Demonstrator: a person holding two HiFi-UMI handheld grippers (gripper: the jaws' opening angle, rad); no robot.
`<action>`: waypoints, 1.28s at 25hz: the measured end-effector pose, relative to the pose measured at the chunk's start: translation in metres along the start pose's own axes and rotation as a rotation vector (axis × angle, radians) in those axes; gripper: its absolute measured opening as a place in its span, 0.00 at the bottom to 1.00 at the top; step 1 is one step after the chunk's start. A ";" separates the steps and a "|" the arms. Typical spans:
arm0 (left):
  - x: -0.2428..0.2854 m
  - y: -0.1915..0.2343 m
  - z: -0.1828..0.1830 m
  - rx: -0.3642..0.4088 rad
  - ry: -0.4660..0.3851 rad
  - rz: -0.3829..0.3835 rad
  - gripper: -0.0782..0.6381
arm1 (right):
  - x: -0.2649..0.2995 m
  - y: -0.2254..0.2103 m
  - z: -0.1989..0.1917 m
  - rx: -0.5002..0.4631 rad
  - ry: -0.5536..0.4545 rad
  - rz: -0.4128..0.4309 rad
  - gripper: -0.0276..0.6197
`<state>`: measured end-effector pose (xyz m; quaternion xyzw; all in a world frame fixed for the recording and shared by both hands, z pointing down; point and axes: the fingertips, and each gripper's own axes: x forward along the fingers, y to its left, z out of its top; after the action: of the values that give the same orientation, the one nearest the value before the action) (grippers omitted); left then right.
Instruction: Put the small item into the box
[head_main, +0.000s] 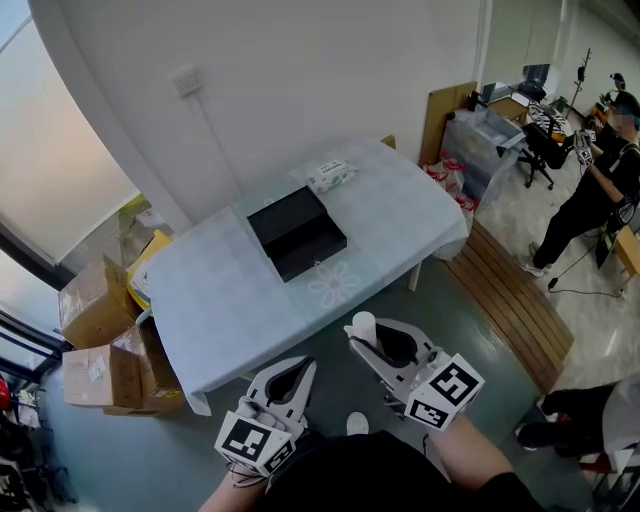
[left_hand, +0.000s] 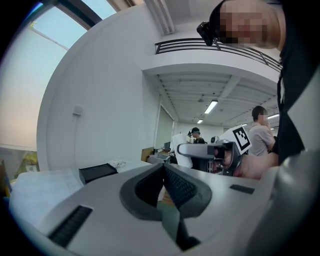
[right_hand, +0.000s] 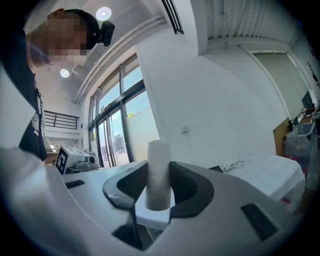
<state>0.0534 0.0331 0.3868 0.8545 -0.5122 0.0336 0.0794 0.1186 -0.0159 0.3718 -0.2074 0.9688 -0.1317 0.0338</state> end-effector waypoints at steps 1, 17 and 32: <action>0.001 0.000 0.000 0.000 0.002 0.002 0.12 | 0.000 -0.002 0.000 0.002 0.001 0.002 0.26; 0.022 0.072 0.001 -0.032 -0.009 -0.008 0.12 | 0.067 -0.033 -0.002 -0.002 0.044 -0.029 0.26; 0.058 0.192 -0.001 -0.049 0.001 -0.055 0.12 | 0.190 -0.095 -0.005 -0.025 0.088 -0.092 0.26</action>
<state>-0.0881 -0.1063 0.4151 0.8661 -0.4891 0.0190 0.1015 -0.0182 -0.1767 0.3998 -0.2460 0.9603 -0.1302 -0.0175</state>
